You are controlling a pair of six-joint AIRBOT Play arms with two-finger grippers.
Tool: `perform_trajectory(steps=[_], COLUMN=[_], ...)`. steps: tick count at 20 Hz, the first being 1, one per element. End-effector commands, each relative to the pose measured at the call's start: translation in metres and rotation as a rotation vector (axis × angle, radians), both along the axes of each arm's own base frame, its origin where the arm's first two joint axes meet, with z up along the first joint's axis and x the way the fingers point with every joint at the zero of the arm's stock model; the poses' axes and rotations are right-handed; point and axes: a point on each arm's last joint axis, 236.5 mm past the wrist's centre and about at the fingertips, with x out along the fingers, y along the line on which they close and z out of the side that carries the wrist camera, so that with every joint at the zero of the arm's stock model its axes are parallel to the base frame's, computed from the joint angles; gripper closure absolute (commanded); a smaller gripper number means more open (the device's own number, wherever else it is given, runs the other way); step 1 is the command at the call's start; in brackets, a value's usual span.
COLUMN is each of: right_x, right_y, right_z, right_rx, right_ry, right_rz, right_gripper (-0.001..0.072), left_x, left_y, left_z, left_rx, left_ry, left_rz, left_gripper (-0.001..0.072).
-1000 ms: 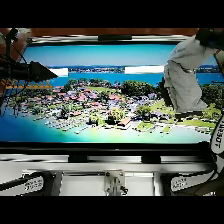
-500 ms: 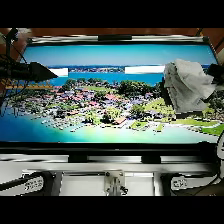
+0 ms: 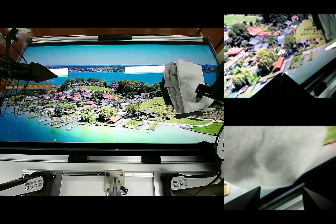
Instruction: Fold the shirts.
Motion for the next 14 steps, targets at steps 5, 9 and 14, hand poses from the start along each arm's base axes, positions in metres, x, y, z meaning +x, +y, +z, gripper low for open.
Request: perform_trajectory(steps=[5, 9, 14], right_x=[0.068, 0.137, 0.073], right_y=[-0.025, 0.138, 0.285], right_z=[0.157, 0.188, 0.029], right_rx=[-0.274, 0.029, 0.341], right_ry=[-0.477, -0.816, -0.304], right_rz=[0.144, 0.438, 0.590], right_gripper=[0.0081, 0.0082, 0.0089], left_x=[0.017, 0.020, -0.018], left_y=[0.018, 0.061, 0.048], left_z=[-0.020, -0.062, -0.110], left_rx=[0.136, 0.580, 0.821], left_ry=[-0.008, 0.042, 0.239], left_rz=[0.088, 0.220, 0.125], left_gripper=[0.0675, 0.0676, 0.0025])
